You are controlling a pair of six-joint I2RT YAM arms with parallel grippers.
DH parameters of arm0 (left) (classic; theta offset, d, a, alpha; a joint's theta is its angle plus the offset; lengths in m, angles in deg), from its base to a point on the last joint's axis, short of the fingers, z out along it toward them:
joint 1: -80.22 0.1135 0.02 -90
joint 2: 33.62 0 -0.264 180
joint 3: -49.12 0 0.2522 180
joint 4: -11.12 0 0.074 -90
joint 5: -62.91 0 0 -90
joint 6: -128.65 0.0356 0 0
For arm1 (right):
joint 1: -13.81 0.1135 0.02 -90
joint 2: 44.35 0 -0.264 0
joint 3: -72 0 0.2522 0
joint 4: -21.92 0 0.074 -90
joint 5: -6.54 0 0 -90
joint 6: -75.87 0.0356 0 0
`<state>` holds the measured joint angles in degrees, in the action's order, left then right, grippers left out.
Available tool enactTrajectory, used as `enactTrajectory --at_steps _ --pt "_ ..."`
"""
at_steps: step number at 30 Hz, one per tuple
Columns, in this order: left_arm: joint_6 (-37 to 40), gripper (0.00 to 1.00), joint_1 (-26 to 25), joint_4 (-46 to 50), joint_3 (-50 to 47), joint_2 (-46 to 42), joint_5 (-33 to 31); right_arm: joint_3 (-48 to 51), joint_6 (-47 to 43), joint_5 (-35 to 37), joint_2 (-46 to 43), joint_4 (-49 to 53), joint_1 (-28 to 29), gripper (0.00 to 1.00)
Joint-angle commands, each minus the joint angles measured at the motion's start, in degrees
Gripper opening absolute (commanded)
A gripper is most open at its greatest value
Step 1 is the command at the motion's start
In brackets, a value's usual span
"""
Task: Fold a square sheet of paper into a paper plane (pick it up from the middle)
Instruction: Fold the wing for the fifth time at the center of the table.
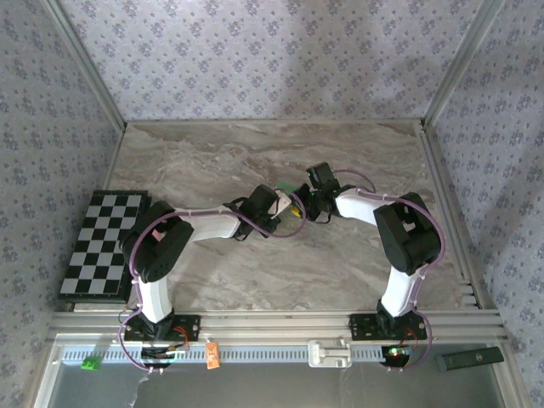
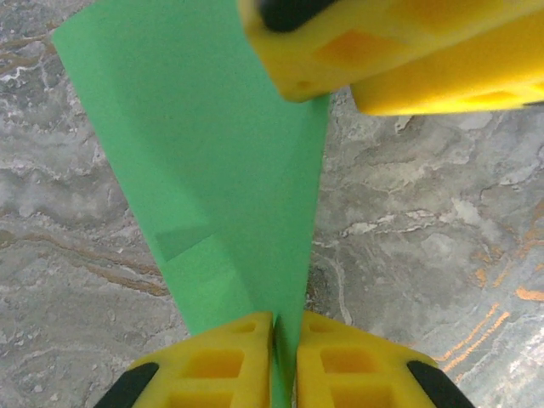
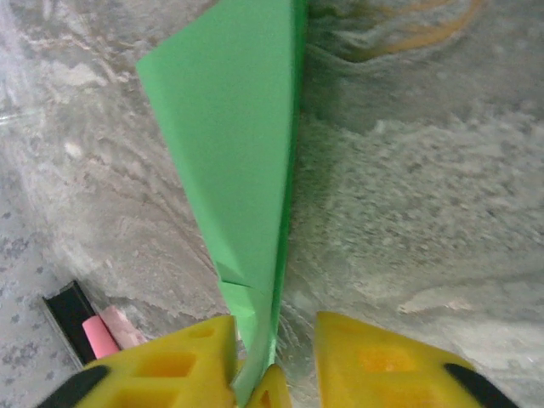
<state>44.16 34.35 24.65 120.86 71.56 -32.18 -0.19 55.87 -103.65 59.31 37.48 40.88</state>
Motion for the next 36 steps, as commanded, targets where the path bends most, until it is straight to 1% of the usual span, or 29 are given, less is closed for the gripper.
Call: enactTrajectory --at_steps 1,3,5,11,14,18,22,25,30,36 --pt "-0.15 0.12 0.21 -1.34 -0.03 0.38 2.29 -1.22 -0.28 0.97 -0.91 4.44 -0.34 0.42" --pt "-0.42 0.12 0.54 -1.74 -0.45 0.28 3.24 -1.29 -0.38 1.52 -0.92 5.73 -0.49 0.48" --pt "-0.51 0.12 0.83 -2.26 -1.04 0.06 4.19 -1.41 -0.54 1.86 -0.96 6.37 -0.58 0.51" --pt "-1.12 0.10 1.96 -2.67 -2.01 0.02 7.35 -3.32 -2.36 2.07 -0.52 8.66 -0.73 0.58" --pt "-2.77 0.08 3.02 -2.93 -2.39 -0.23 10.20 -3.44 -4.28 2.29 -1.20 7.62 -1.25 0.61" --pt "-5.48 0.07 4.80 -3.29 -3.05 -0.68 15.05 -3.22 -9.36 4.82 -3.59 6.66 -1.98 0.65" --pt "-9.23 0.05 7.00 -2.02 -2.14 -0.01 21.21 -0.83 -12.44 4.98 -5.41 3.69 -3.59 0.66" --pt "-12.58 0.03 8.54 -1.87 -1.75 0.66 24.71 1.91 -13.00 3.60 -6.41 0.41 -5.30 0.66" --pt "-17.74 0.01 10.80 -2.54 -1.47 2.24 30.39 4.09 -14.72 2.82 -7.63 -1.71 -6.47 0.66" --pt "-24.71 0.00 13.25 -2.16 0.13 3.77 37.23 5.67 -17.24 -2.72 -6.59 -7.01 -6.58 0.64"
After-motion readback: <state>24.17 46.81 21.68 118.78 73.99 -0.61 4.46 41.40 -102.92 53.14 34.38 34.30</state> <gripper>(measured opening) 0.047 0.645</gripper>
